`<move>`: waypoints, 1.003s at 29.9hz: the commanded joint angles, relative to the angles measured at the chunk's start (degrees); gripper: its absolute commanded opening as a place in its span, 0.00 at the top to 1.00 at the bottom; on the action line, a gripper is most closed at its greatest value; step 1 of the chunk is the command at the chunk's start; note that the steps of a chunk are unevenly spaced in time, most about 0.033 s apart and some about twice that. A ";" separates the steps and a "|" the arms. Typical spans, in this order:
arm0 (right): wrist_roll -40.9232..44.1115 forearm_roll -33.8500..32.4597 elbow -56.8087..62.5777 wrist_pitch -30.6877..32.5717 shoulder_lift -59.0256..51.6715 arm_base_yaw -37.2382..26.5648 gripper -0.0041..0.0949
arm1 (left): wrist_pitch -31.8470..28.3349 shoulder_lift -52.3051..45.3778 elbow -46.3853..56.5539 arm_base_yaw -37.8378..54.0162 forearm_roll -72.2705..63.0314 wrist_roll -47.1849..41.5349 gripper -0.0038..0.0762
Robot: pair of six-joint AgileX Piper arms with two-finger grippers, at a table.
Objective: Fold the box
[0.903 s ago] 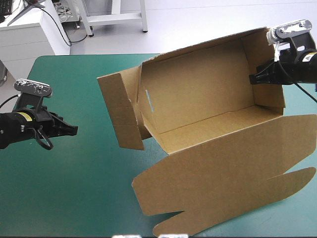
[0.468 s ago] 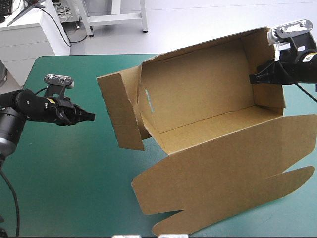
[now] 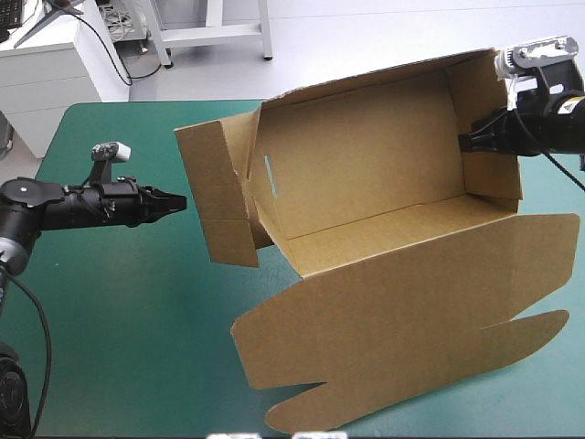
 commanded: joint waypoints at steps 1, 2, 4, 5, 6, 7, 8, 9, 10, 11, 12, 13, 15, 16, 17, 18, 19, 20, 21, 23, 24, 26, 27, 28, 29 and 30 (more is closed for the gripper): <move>0.88 3.97 -1.59 0.30 -1.93 -0.45 0.98 | -0.03 -1.72 6.18 1.11 -17.46 10.19 0.93; 0.88 4.23 -1.59 0.30 -1.83 -0.45 0.98 | -0.03 -1.72 8.26 1.11 -19.69 11.84 0.93; 0.88 4.60 -1.59 0.30 -1.83 -0.45 0.98 | 0.61 -1.72 11.60 1.11 -24.41 15.55 0.93; 0.88 4.73 -1.59 0.30 -1.83 -0.45 0.98 | 1.32 -1.72 12.49 1.11 -26.12 16.81 0.90; 0.88 4.73 -1.59 0.30 -1.83 -0.45 0.98 | 2.46 -1.72 13.30 1.11 -28.18 17.94 0.87; 0.88 4.73 -1.59 0.30 -1.83 -0.45 0.98 | 3.79 -1.72 13.69 1.11 -29.95 18.84 0.81; 0.88 4.62 -1.59 0.30 -1.83 -0.45 0.98 | 5.31 -1.72 13.82 1.11 -31.22 19.56 0.76; 0.88 4.49 -1.59 0.30 -1.83 -0.45 0.98 | 7.29 -1.72 13.71 1.11 -32.49 19.82 0.68; 0.88 4.36 -1.59 0.30 -1.83 -0.45 0.98 | 9.44 -1.72 13.71 1.11 -34.14 19.82 0.60; 0.88 4.36 -1.59 0.30 -1.83 -0.45 0.98 | 11.27 -1.72 13.71 1.11 -35.69 20.39 0.52; 0.88 4.24 -1.59 0.30 -1.83 -0.45 0.98 | 12.17 -1.72 13.71 1.11 -37.20 21.11 0.43; 0.88 4.11 -1.59 0.30 -1.83 -0.45 0.98 | 12.17 -1.94 13.71 1.00 -38.01 21.11 0.35; 0.88 3.74 -1.59 0.30 -1.83 -0.45 0.98 | 12.17 -2.36 13.71 1.00 -38.39 21.11 0.23; 0.88 3.29 -1.59 0.30 -1.83 -0.45 0.98 | 12.17 -2.56 13.71 1.00 -38.39 21.11 0.21; 0.88 3.00 -1.59 0.30 -1.83 -0.45 0.98 | 12.17 -2.70 13.71 1.00 -38.14 21.11 0.21; 0.88 2.70 -1.59 0.30 -1.83 -0.45 0.98 | 12.17 -2.92 13.71 1.00 -38.05 21.11 0.21; 0.88 2.60 -1.59 0.30 -1.83 -0.45 0.98 | 12.17 -3.12 13.71 1.00 -37.92 21.11 0.21; 0.88 2.60 -1.59 0.30 -1.83 -0.45 0.98 | 12.17 -3.43 13.71 0.92 -37.92 20.86 0.21; 0.88 2.60 -1.59 0.30 -1.83 -0.45 0.97 | 12.17 -3.71 13.71 0.92 -37.92 20.76 0.21; 0.88 2.60 -1.59 0.19 -1.83 -0.20 0.98 | 12.17 -4.47 13.71 0.92 -38.12 20.47 0.21; 0.88 2.60 -1.59 0.19 -1.71 -0.20 0.98 | 12.17 -4.91 13.71 0.92 -38.27 20.20 0.21; 1.19 2.60 -1.59 0.05 -1.34 -0.20 0.97 | 12.17 -5.95 13.71 0.92 -38.40 19.82 0.21; 1.47 2.60 -1.59 -0.23 -1.22 -0.20 0.97 | 12.17 -6.22 13.71 0.92 -38.40 19.82 0.21; 2.01 2.60 -1.59 -0.72 -0.74 -0.20 0.97 | 12.17 -6.86 13.71 0.92 -38.40 19.82 0.21; 2.02 2.60 -1.59 -1.16 -0.60 -0.20 0.97 | 12.17 -7.48 13.71 0.92 -38.40 19.72 0.21; 2.02 2.60 -1.59 -1.29 -0.16 -0.10 0.97 | 12.17 -8.24 13.71 0.92 -38.40 19.61 0.21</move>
